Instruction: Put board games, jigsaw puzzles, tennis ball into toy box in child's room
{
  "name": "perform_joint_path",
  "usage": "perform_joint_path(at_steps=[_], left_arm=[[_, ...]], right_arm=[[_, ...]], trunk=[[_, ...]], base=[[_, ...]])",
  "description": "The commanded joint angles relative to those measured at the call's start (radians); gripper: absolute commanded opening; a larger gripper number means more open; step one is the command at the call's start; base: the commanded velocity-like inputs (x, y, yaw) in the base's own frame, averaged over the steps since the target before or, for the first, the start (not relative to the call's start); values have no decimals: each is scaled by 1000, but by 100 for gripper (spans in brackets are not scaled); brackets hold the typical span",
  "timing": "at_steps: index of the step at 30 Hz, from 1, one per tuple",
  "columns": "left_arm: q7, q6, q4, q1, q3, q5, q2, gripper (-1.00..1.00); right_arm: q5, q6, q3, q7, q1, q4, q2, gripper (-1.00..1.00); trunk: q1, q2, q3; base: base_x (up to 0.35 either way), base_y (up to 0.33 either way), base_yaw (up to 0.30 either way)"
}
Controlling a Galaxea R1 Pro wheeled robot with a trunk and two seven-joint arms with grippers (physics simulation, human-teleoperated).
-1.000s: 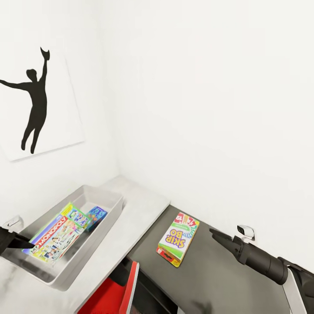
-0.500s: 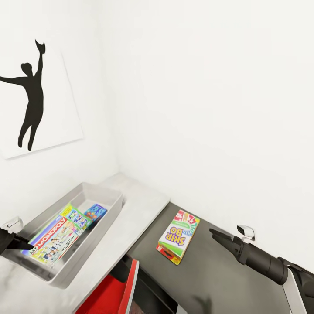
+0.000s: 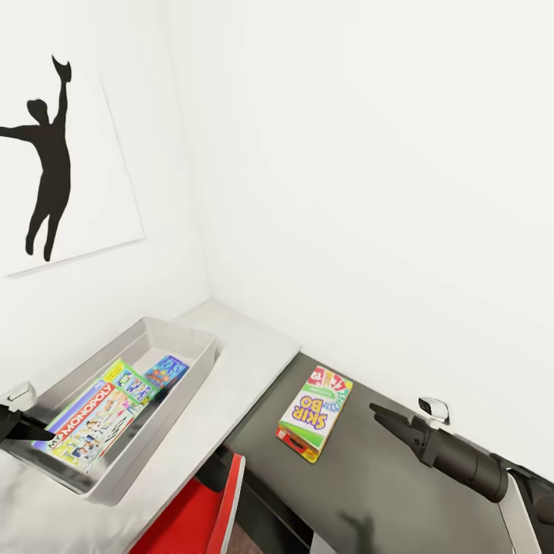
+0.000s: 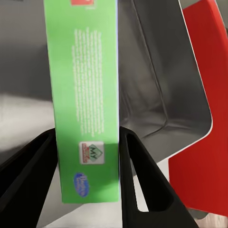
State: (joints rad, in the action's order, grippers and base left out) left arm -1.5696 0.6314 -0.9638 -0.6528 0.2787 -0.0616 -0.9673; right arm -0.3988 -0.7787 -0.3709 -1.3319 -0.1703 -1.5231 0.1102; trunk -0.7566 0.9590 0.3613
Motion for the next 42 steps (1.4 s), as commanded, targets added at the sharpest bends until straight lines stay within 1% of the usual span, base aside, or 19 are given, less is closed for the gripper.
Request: perform_joint_path(at_steps=[1, 18, 22, 28, 42], left_arm=[[-1, 10, -1, -2, 6, -6, -2, -100], [-1, 15, -4, -2, 13, -7, -3, -100], [-1, 22, -4, -2, 13, -7, -4, -100], [-1, 30, -4, -2, 12, -7, -3, -100], [-1, 31, -4, -2, 11, -7, -3, -100]], right_arm=[[-3, -8, 0, -1, 0, 0, 0, 100], [-3, -8, 0, -1, 0, 0, 0, 100], [-3, -7, -1, -1, 0, 0, 0, 100], [-2, 0, -16, -1, 0, 0, -1, 100], [-3, 1, -19, -1, 0, 0, -1, 100]], trunk=[[0, 1, 3], [0, 1, 30], [0, 1, 32], [0, 1, 32], [0, 1, 32]], base=[[0, 0, 0], [0, 0, 0], [0, 0, 0], [0, 0, 0], [0, 0, 0]])
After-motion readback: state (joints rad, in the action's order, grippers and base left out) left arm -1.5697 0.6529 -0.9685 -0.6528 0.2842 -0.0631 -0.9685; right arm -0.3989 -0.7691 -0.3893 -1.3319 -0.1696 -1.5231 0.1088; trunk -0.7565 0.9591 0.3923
